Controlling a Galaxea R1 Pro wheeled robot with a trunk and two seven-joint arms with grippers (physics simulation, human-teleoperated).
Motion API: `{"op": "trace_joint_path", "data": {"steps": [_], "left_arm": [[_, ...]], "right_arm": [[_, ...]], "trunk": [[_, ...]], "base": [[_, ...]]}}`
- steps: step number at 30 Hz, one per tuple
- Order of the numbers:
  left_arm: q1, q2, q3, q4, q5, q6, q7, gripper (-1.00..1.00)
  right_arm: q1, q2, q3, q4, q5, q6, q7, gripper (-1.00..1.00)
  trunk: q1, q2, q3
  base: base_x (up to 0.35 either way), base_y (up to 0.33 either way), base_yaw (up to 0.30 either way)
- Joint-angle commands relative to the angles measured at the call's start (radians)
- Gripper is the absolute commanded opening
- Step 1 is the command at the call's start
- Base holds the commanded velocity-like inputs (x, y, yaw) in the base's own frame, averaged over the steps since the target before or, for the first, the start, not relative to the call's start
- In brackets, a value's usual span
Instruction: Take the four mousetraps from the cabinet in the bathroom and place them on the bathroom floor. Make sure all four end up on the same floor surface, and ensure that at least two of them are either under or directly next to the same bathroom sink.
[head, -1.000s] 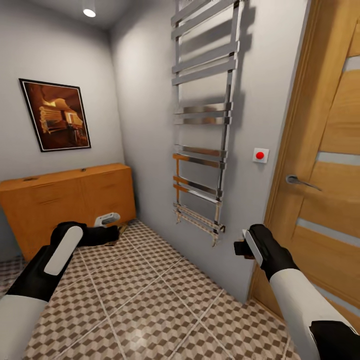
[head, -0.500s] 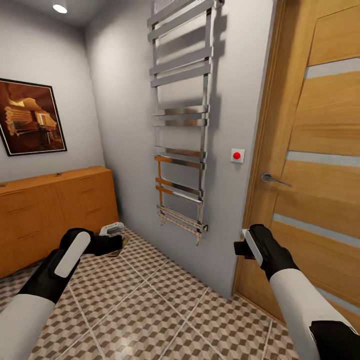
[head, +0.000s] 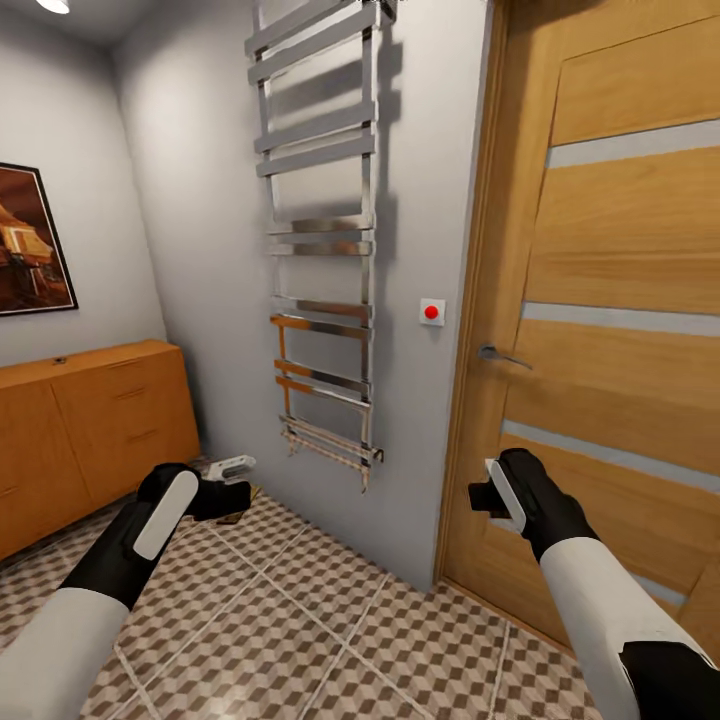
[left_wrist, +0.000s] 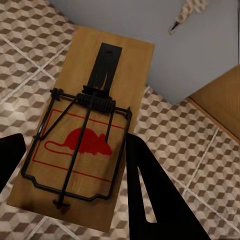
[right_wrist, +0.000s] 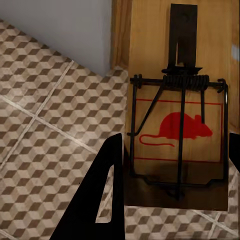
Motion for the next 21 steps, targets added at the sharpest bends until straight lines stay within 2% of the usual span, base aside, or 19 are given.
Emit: {"op": "trace_joint_path", "data": {"steps": [1, 21], "left_arm": [[-0.001, 0.0, -0.003, 0.0, 0.008, 0.001, 0.01, -1.0], [-0.001, -0.004, -0.003, 0.019, -0.003, 0.0, 0.012, -1.0]], "right_arm": [[-0.001, 0.0, 0.001, -0.001, -0.007, 0.003, -0.008, -1.0], [-0.001, -0.004, 0.001, -0.001, -0.008, 0.003, -0.008, -1.0]], "trunk": [[0.0, -0.001, -0.001], [0.0, -0.001, 0.012]], "base": [[0.0, 0.0, -0.237], [0.0, 0.0, -0.237]]}}
